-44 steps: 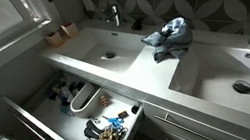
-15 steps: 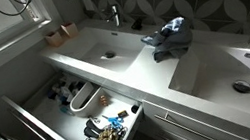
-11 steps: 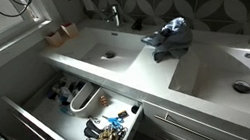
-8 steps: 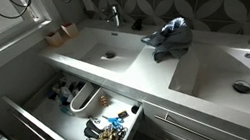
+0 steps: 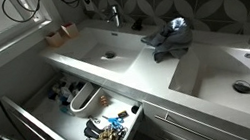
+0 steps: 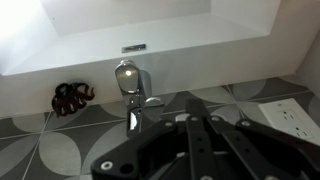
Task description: Open and close the tap
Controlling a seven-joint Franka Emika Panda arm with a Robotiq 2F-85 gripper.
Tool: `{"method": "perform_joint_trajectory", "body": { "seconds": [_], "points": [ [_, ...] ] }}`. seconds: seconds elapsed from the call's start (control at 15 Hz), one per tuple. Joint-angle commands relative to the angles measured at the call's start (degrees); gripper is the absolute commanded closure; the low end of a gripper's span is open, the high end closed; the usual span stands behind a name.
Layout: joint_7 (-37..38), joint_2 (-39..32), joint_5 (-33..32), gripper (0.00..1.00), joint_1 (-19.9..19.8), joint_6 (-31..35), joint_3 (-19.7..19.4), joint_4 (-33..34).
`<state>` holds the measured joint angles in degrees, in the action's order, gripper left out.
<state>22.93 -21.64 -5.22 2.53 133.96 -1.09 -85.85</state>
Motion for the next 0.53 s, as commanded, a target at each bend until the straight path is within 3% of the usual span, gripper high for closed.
{"method": "perform_joint_trajectory", "body": {
  "seconds": [0.0,0.47],
  "points": [
    [0.6,-4.2,-0.5,1.00,1.1,-0.5,-1.7,5.4],
    [0.4,-9.2,0.0,1.00,1.1,-0.3,-2.3,10.7]
  ]
}}
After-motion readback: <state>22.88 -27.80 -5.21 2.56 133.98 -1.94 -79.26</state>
